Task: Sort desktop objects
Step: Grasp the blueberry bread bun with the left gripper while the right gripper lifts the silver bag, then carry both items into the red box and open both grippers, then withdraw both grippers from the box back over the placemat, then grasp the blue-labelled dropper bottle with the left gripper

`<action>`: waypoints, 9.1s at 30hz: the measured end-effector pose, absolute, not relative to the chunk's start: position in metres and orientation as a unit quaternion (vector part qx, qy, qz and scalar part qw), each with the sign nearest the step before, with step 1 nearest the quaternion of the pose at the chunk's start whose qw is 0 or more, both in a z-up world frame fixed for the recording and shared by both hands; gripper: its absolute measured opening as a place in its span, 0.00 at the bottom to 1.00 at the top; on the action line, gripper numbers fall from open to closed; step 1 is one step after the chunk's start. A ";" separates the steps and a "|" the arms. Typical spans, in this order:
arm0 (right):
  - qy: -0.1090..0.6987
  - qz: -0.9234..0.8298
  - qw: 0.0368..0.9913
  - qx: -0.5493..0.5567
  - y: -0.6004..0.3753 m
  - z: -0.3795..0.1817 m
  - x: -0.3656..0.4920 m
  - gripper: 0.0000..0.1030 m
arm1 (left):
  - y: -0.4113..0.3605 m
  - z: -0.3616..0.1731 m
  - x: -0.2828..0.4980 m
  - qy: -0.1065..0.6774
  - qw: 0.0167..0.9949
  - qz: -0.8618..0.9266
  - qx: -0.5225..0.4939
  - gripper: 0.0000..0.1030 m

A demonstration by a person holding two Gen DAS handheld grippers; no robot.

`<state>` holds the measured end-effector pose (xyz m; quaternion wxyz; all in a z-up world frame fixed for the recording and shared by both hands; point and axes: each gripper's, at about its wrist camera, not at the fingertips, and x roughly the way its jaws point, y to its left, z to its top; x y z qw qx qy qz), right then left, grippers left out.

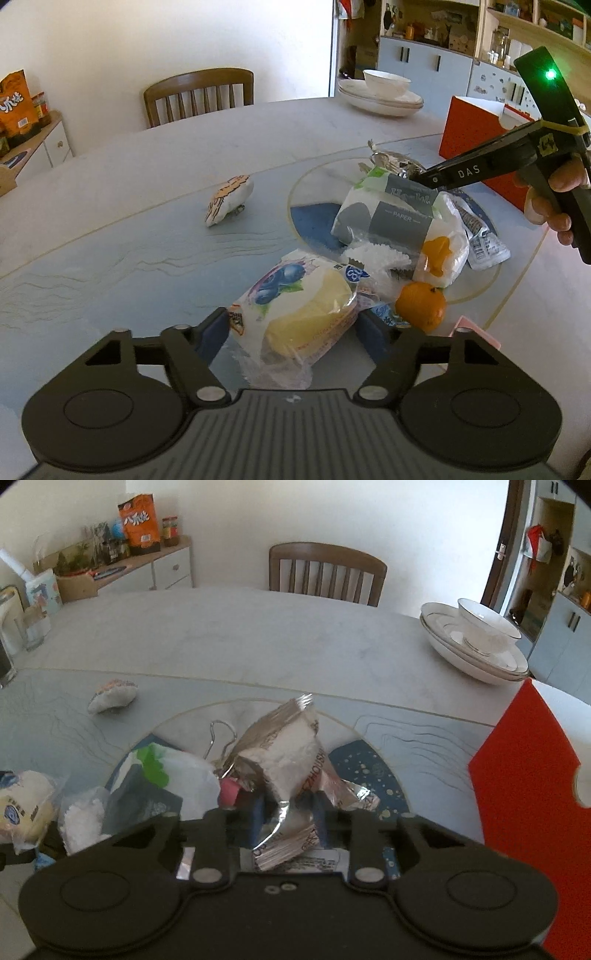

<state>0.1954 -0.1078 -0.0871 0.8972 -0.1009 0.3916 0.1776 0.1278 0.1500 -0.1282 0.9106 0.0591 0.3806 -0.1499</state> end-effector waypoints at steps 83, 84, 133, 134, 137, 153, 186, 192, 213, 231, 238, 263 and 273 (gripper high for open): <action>0.272 0.123 0.954 -0.036 -0.435 0.019 0.179 0.01 | -0.226 -0.015 0.236 0.340 0.876 -0.291 0.178 0.41; 0.276 0.121 0.953 -0.035 -0.438 0.015 0.181 0.01 | -0.232 -0.018 0.239 0.341 0.875 -0.290 0.183 0.41; 0.371 0.147 0.915 -0.052 -0.453 -0.045 0.203 0.19 | -0.307 -0.088 0.302 0.490 0.768 -0.307 0.275 0.65; 0.371 0.148 0.915 -0.050 -0.453 -0.044 0.202 0.20 | -0.307 -0.085 0.299 0.487 0.771 -0.307 0.273 0.66; 0.371 0.152 0.915 -0.047 -0.454 -0.040 0.199 0.24 | -0.301 -0.078 0.297 0.481 0.780 -0.304 0.258 0.66; 0.354 0.197 0.913 -0.034 -0.451 -0.013 0.186 0.45 | -0.265 -0.019 0.253 0.406 0.850 -0.303 0.142 0.66; 0.309 0.189 0.932 0.009 -0.388 0.010 0.134 1.00 | -0.128 0.001 0.165 0.322 0.910 -0.249 0.074 1.00; 0.302 0.184 0.935 0.010 -0.363 0.013 0.121 1.00 | -0.089 -0.001 0.156 0.322 0.918 -0.226 0.049 1.00; 0.305 0.182 0.935 -0.004 -0.261 -0.005 0.091 1.00 | 0.045 -0.034 0.127 0.329 0.938 -0.114 0.004 1.00; 0.346 0.166 0.923 -0.028 -0.190 -0.051 0.097 0.99 | 0.095 -0.076 0.114 0.350 0.932 -0.078 0.059 1.00; 0.363 0.166 0.916 -0.048 -0.169 -0.067 0.101 0.99 | 0.117 -0.098 0.119 0.376 0.924 -0.054 0.047 1.00; 0.432 0.145 0.889 -0.053 -0.143 -0.105 0.142 0.85 | 0.139 -0.121 0.134 0.427 0.902 -0.056 0.017 0.99; 0.439 0.139 0.887 -0.037 -0.139 -0.106 0.151 0.83 | 0.138 -0.123 0.136 0.439 0.897 -0.051 0.013 0.91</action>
